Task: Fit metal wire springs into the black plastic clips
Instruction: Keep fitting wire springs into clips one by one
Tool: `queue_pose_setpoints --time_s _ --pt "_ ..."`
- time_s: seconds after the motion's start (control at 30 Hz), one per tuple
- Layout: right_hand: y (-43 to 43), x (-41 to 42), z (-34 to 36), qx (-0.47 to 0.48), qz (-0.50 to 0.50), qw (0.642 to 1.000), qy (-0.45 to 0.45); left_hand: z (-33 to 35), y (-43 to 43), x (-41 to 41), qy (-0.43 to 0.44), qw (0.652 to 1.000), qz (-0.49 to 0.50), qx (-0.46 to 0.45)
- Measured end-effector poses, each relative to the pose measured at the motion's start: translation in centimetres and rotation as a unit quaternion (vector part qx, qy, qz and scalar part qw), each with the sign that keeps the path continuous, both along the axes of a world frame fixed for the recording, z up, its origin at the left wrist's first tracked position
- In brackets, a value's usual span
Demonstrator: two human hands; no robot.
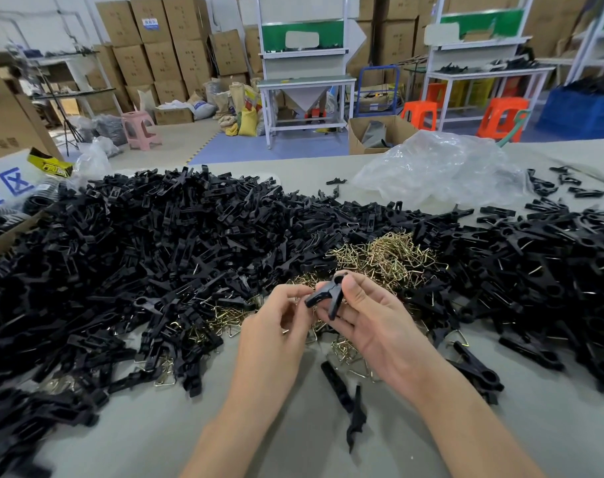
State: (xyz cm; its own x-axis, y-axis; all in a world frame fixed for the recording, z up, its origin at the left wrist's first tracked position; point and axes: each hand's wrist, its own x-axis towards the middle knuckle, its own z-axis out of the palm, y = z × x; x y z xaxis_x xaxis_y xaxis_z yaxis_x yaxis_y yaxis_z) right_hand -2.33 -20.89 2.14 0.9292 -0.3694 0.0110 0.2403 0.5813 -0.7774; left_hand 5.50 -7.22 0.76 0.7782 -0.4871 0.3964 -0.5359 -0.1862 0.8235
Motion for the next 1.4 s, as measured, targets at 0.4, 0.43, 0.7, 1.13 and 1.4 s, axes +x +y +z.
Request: queue_pose_setpoints --time_s 0.4,0.43,0.7,1.13,1.4 --pt "0.0 -0.6 0.6 0.078 0.009 0.996 -0.031 0.8 0.1 -0.4 -0.067 0.997 0.013 0.036" --pt "0.1 -0.7 0.7 0.09 0.006 0.995 -0.035 0.8 0.2 -0.5 -0.084 0.995 0.017 0.05" --pt "-0.1 -0.6 0.6 0.111 -0.02 0.993 -0.036 0.9 -0.1 -0.5 -0.038 0.999 0.037 -0.009" --pt "-0.2 -0.1 0.2 0.071 -0.028 0.996 -0.04 2.8 -0.5 -0.7 0.349 0.912 -0.086 -0.198" --pt "0.1 0.1 0.0 0.063 -0.004 0.996 -0.056 2.6 -0.9 -1.0 0.436 0.859 -0.121 -0.239"
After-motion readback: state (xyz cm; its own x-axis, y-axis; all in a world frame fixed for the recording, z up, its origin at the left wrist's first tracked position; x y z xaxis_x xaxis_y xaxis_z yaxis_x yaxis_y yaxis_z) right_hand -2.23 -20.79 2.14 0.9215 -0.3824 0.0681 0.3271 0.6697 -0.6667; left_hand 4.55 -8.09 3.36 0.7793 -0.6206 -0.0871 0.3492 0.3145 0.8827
